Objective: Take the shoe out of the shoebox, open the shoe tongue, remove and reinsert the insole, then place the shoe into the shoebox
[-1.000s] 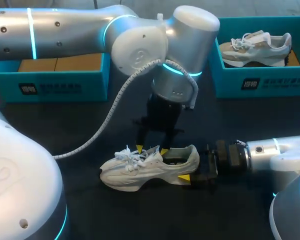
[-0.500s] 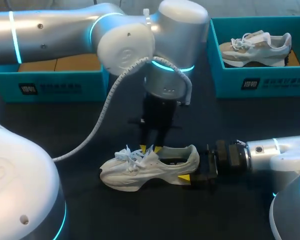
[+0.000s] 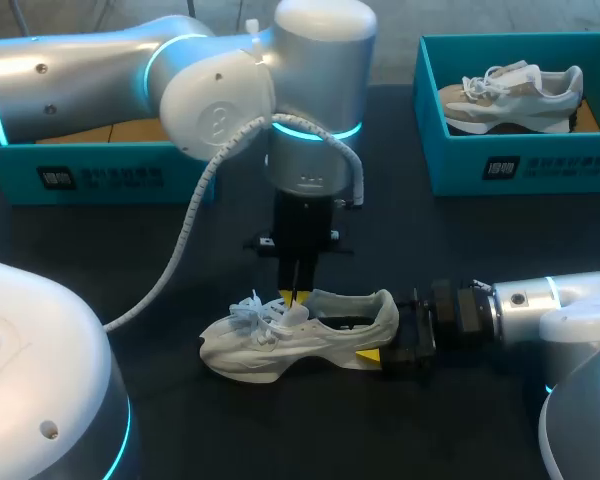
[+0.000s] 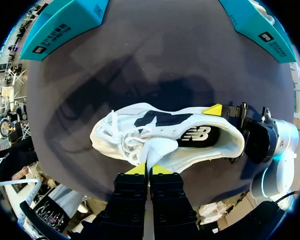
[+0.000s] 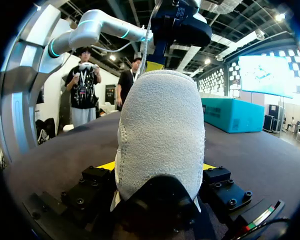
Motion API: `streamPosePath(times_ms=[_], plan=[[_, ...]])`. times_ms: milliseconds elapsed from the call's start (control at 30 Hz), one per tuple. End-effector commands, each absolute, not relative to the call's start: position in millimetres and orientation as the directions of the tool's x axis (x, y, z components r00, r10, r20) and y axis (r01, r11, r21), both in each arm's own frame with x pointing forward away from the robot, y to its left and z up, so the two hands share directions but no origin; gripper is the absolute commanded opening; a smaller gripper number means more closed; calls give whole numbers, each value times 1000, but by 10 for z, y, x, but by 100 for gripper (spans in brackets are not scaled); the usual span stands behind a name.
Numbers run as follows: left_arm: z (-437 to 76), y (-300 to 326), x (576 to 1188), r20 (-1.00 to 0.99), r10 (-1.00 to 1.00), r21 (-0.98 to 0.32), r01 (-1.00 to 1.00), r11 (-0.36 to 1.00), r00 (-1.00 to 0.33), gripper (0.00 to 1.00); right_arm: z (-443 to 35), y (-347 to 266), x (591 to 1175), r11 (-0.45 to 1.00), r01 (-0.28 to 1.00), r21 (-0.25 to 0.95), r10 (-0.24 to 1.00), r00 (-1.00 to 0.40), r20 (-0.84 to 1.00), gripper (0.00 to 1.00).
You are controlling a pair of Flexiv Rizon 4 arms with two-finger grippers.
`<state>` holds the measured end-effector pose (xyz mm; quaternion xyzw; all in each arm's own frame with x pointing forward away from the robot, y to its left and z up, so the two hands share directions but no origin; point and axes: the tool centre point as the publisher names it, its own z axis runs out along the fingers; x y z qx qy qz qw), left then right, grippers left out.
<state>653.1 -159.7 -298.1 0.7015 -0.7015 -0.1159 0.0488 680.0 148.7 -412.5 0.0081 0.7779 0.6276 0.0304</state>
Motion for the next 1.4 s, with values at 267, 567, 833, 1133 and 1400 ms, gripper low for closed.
streamPosePath(times_ms=[267, 567, 833, 1133, 1400], plan=[[-2880, -1152, 6509, 227, -973, 179, -984, 0, 41, 0, -4129, 1512, 6795, 217, -26, 976, 52, -998, -38, 0], [-3097, -893, 6492, 297, -954, 157, -988, 1, 47, 0, -4129, 1512, 6795, 217, -26, 976, 52, -998, -38, 0], [-3275, -787, 6476, 332, -941, 151, -989, -6, 57, 0, -4129, 1512, 6795, 217, -26, 976, 52, -998, -38, 0], [-3430, -674, 6503, 329, -943, 159, -987, 4, 49, 0, -4129, 1512, 6795, 217, -26, 976, 52, -998, -38, 0], [-3517, -586, 6515, 320, -947, 166, -986, 22, 32, 0, -4129, 1512, 6795, 217, -26, 976, 52, -998, -38, 0]])
